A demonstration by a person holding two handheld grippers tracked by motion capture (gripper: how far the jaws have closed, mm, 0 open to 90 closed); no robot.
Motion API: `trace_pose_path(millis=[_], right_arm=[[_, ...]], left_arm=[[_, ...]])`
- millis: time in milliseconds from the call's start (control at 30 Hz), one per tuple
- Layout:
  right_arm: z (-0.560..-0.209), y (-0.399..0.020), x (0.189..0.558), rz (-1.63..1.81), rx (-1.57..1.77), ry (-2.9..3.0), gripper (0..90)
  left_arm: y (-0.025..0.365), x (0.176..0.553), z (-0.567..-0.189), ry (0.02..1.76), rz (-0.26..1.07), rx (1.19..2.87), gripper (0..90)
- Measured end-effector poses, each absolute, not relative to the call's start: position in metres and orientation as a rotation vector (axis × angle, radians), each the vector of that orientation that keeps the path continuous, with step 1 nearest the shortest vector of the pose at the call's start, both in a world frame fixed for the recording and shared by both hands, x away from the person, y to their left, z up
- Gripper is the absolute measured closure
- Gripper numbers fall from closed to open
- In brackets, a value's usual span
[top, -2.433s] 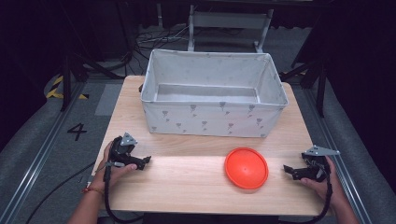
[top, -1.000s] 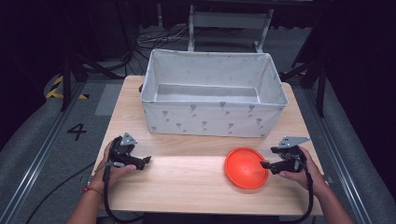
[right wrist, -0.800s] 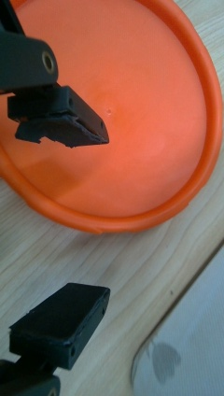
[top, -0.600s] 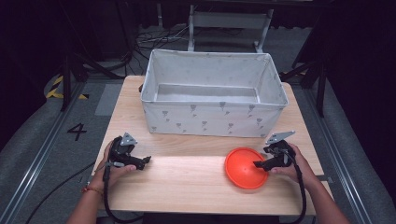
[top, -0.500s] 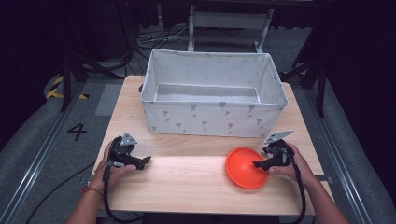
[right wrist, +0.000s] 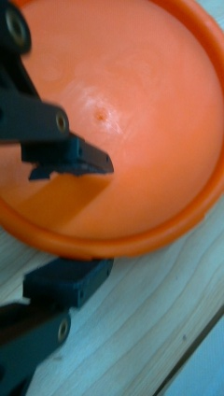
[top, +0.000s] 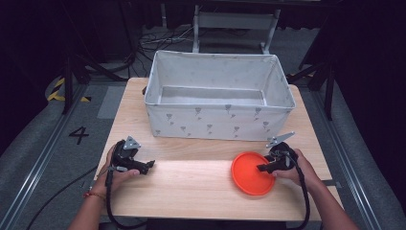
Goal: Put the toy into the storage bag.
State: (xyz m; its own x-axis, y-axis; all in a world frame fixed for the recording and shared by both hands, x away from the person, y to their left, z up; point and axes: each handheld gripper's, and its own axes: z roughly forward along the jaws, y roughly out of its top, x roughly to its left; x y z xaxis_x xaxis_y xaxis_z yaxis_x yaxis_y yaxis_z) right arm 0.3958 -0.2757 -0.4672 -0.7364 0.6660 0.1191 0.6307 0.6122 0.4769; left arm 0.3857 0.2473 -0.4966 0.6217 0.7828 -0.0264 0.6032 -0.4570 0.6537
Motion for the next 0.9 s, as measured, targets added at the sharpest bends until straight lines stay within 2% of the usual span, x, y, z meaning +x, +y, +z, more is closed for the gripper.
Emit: trace_pose_path(millis=[233, 500, 900], right_arm=[[-0.454, -0.28, 0.396, 0.805, 1.136, 2.744, 71.5], [-0.418, -0.272, 0.386, 0.854, 0.993, 2.74, 81.2], [-0.371, -0.249, 0.369, 0.78, 0.755, 2.727, 82.7]], left_arm=[[0.247, 0.386, -0.497, 1.083, 0.37, 2.213, 0.2], [0.247, 0.386, -0.497, 1.082, 0.373, 2.214, 0.2], [0.247, 0.386, -0.497, 1.083, 0.37, 2.213, 0.1]])
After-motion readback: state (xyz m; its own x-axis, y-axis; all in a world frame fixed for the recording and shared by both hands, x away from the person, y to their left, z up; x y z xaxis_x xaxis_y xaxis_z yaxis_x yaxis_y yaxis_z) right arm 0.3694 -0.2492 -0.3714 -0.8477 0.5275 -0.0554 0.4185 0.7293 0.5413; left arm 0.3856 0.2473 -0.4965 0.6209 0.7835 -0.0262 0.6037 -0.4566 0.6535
